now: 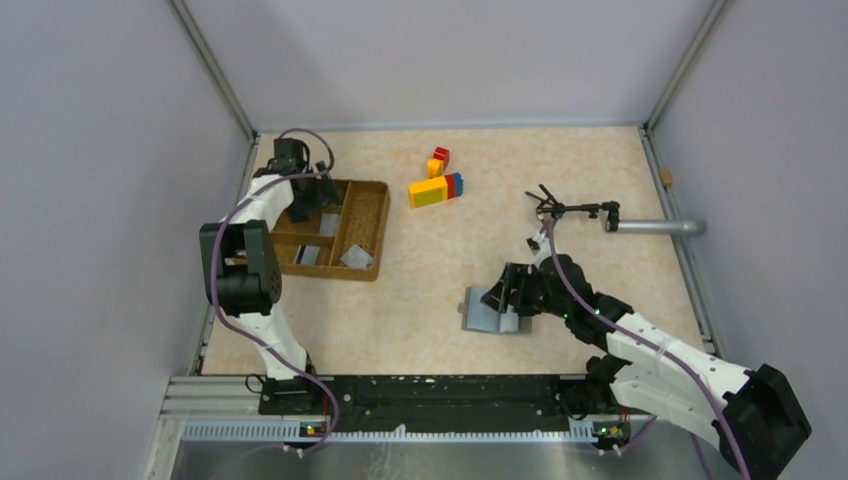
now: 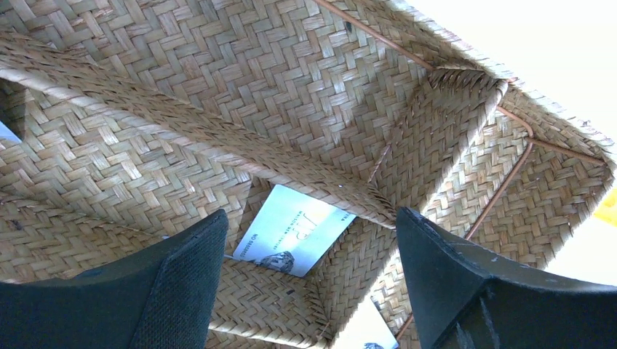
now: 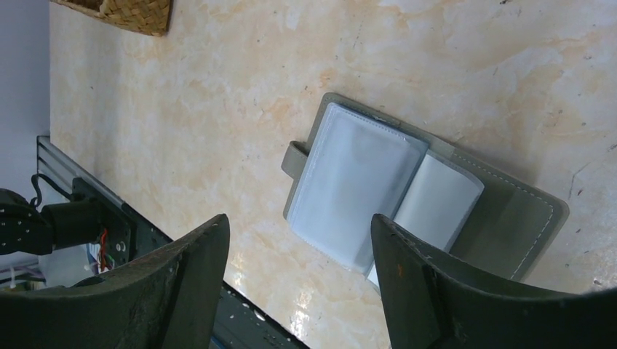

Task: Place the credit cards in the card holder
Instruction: Pick up the credit card from the storage box.

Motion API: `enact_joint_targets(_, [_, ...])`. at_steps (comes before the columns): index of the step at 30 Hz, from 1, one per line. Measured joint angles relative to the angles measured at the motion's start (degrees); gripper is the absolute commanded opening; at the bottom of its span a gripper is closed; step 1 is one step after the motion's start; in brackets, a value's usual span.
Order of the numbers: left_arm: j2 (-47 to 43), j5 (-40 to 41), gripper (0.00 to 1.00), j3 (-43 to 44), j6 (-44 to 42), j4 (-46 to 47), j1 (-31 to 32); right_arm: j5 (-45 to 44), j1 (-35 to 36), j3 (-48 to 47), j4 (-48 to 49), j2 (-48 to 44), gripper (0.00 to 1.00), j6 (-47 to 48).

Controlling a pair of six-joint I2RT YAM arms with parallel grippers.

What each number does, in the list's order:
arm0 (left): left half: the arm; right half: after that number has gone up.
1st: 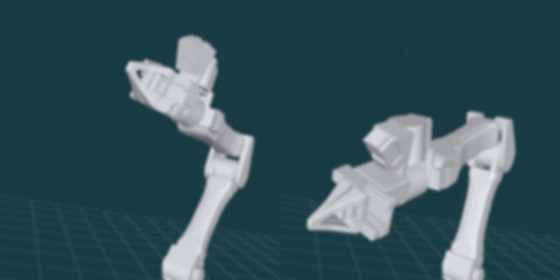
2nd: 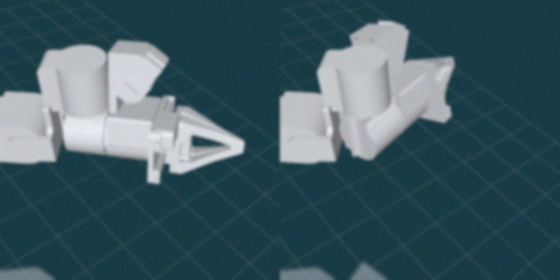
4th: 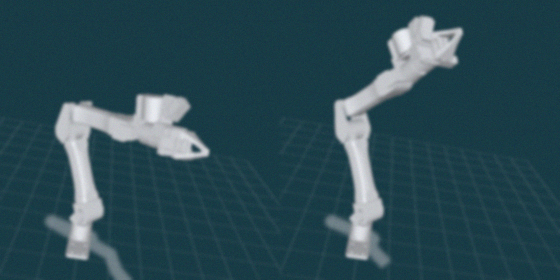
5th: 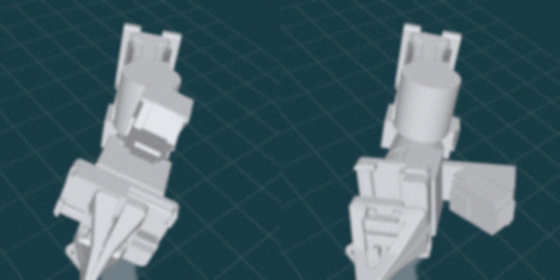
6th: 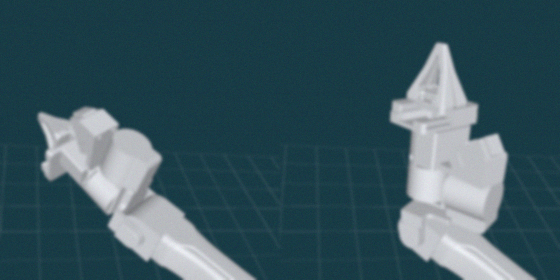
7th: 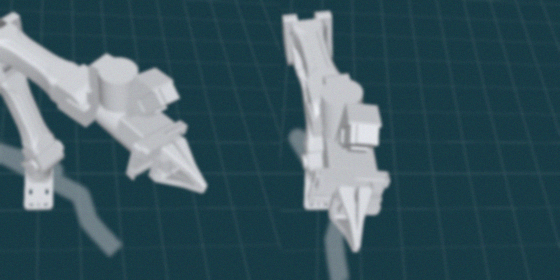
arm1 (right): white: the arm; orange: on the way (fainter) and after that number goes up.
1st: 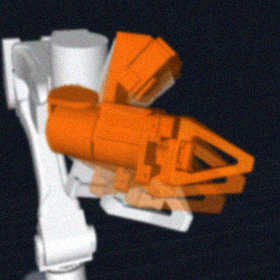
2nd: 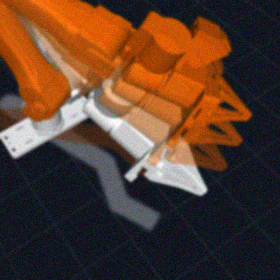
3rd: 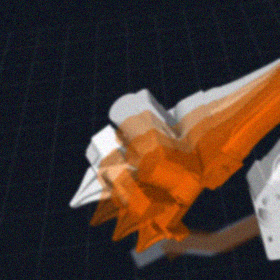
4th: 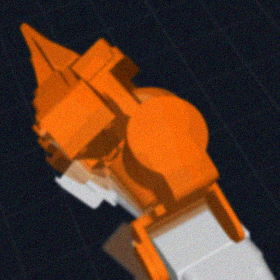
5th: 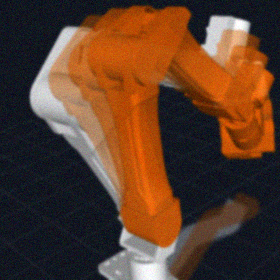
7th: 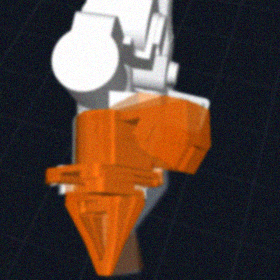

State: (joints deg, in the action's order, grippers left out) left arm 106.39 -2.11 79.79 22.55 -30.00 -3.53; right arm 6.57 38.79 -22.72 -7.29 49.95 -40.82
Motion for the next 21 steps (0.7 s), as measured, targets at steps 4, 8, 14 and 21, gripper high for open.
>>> enact_joint_targets(4, [-1.4, -0.02, 0.85, -1.25, 0.07, 0.02, 0.0, 0.07, -0.02, 0.61, -0.13, -0.74, 0.7, -0.37])
enact_joint_targets(8, [-2.45, -0.37, 0.86, -1.9, -0.02, -0.04, 0.0, 0.07, -0.02, 0.63, -0.44, -1.31, 0.7, -0.57])
enact_joint_targets(14, [-3.65, -2.14, 0.92, -2.36, -1.92, 0.02, -0.07, -0.07, -0.04, 0.63, -1.25, -2.84, 0.7, -0.79])
enact_joint_targets(21, [-8.59, 4.26, 0.9, -2.91, -4.35, -0.02, -0.5, -0.7, -0.04, 0.63, -2.12, -3.85, 0.69, -0.85])
